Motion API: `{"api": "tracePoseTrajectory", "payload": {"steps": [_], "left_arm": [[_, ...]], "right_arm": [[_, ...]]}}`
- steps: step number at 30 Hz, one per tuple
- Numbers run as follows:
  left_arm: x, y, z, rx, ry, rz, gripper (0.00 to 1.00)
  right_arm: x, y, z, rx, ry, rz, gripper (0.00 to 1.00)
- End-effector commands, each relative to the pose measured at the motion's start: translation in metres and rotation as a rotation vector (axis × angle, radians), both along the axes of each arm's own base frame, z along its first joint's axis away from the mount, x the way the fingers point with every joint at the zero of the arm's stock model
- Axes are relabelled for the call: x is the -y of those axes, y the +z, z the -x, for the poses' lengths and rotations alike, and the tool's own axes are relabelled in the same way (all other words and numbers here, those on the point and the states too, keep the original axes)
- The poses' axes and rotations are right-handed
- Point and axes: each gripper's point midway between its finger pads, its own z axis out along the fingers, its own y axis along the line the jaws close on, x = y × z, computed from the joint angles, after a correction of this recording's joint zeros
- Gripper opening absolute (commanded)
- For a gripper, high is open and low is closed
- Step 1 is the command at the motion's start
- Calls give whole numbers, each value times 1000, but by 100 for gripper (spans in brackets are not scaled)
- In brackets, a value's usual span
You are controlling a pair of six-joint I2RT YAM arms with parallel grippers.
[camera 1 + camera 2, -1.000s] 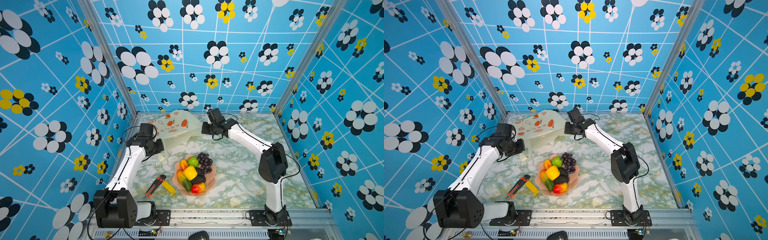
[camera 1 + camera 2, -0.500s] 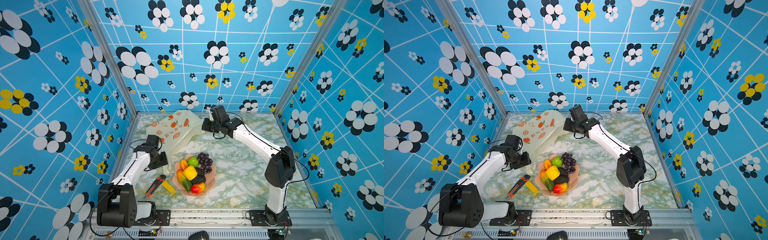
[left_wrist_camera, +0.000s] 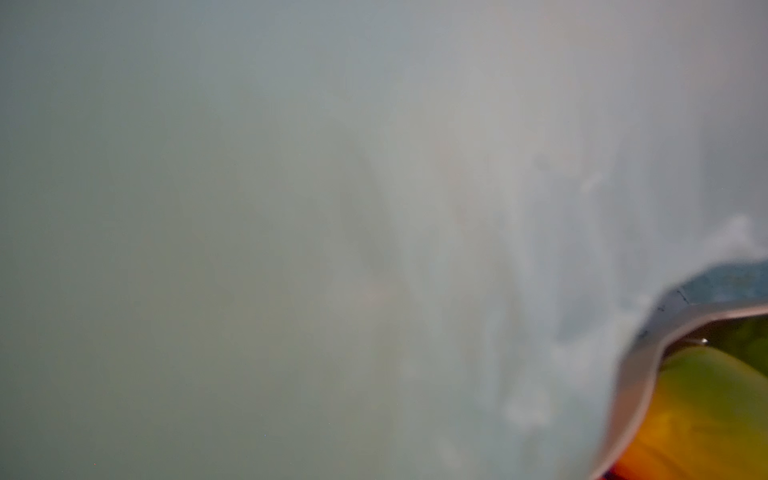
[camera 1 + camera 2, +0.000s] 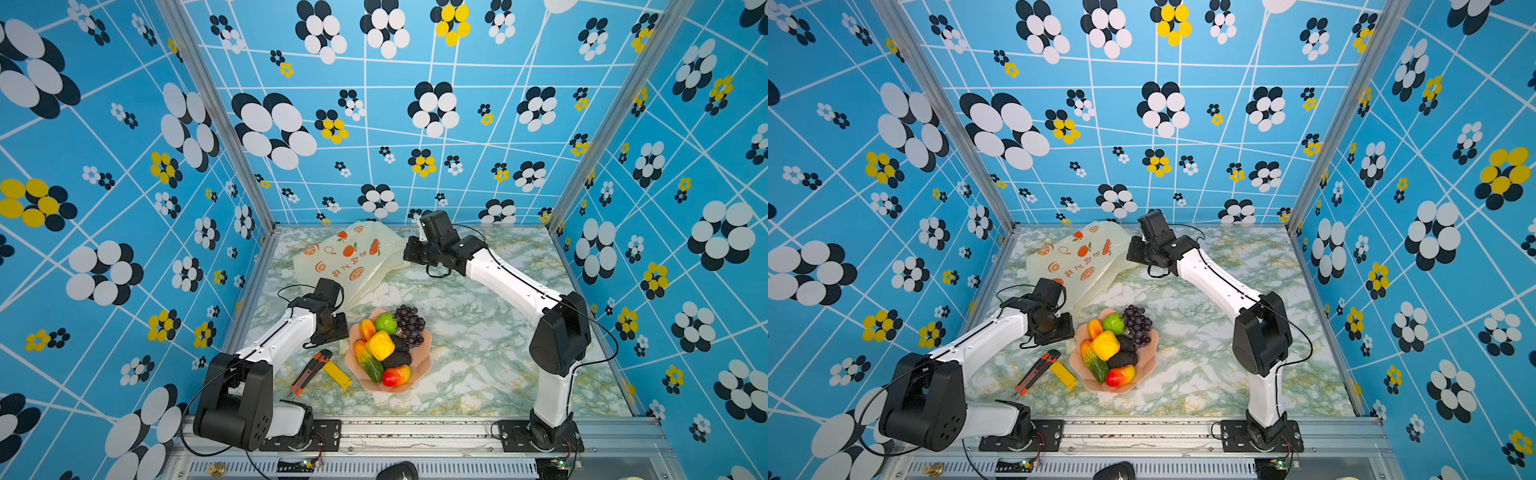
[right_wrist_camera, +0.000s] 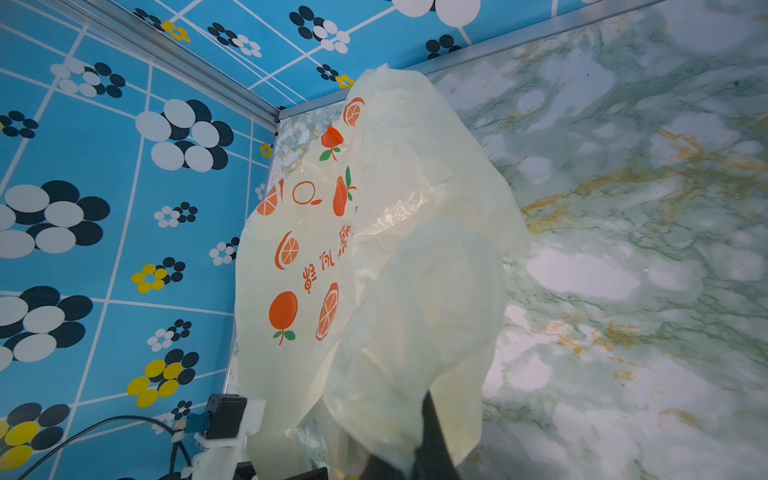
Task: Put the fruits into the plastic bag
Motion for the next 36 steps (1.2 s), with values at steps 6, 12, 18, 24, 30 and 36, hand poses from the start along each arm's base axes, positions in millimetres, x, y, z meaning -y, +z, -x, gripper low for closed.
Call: {"api": "tracePoseTrajectory", "payload": {"steps": [6,12,18,24,30,36], "left_arm": [[3,-17,8,-22,25,-14,17],[-10,17,6,12,29,-5,0],[-12,78,1,132,47,160,0],[16,85,-5,131,-30,239,0],[20,103,-10,146,-61,251,0],[30,112,-15,141,-107,263,0]], "right_arm": [[-4,14,4,9,10,-35,0],[2,20,-1,23,0,-33,0],[46,-10,-10,-22,-48,95,0],[64,4,2,11,-18,157,42],[91,6,44,-64,5,230,61],[124,3,100,-162,2,270,76]]}}
